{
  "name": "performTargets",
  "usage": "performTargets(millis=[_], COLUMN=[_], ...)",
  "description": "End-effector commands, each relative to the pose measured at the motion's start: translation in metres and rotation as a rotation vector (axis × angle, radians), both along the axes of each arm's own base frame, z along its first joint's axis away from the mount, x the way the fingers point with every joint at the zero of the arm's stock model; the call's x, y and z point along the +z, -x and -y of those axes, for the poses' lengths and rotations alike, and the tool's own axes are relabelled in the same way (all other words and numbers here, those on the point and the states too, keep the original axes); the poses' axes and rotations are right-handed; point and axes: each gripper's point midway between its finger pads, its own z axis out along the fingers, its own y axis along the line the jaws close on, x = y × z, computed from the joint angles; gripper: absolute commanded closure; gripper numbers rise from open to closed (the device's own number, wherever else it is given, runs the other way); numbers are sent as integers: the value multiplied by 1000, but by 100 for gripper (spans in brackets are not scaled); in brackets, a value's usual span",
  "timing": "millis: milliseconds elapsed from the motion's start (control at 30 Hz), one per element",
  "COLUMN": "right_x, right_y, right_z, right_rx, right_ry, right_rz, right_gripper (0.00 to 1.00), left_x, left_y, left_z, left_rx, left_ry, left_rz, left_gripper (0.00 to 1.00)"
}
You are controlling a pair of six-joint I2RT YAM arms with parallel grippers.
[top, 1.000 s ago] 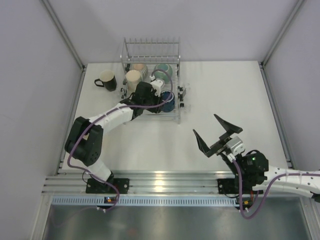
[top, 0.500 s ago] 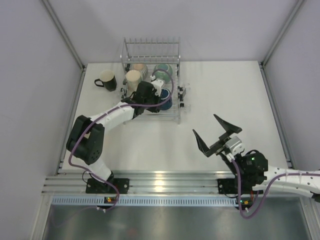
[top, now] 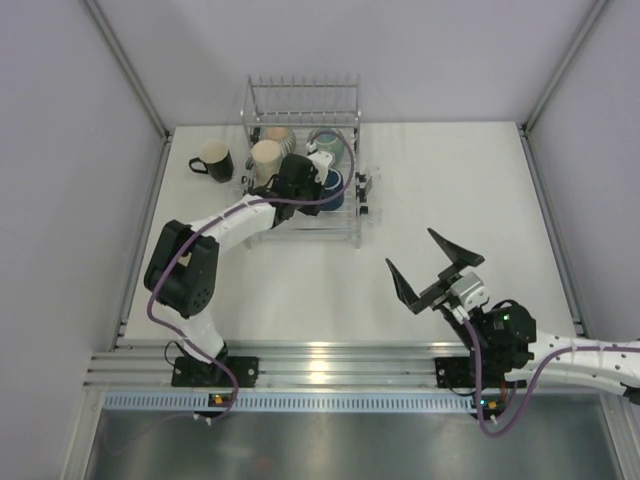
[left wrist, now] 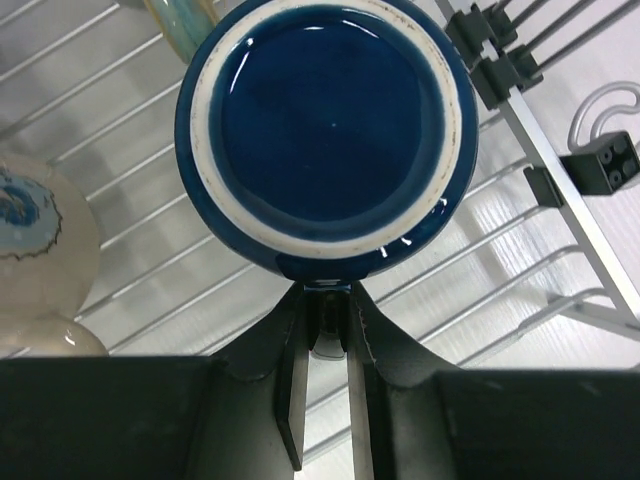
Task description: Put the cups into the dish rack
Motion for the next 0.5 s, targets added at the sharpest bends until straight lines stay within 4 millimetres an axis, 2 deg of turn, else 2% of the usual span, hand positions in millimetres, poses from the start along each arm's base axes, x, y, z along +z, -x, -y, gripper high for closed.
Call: performTargets(millis=[0,67,167,467], right_x=[10,10,11,8], right_y=[3,3,2,2], right_z=[5,6,6,5], right_rx=[5,1,-2,-5], right_ry=[-40,-40,-38,-23], right_rz=[6,6,10,14], right_gripper=[1,1,1,1], left_x=[58,49,47,43], left_y=[-42,-46,-55,-78], left_z=[17,19,21,11], left_rx=[-7,-15,0,116], left_ry=[67,62,59,22], left_rz=[197,183,186,205], left_gripper=[100,100,100,100])
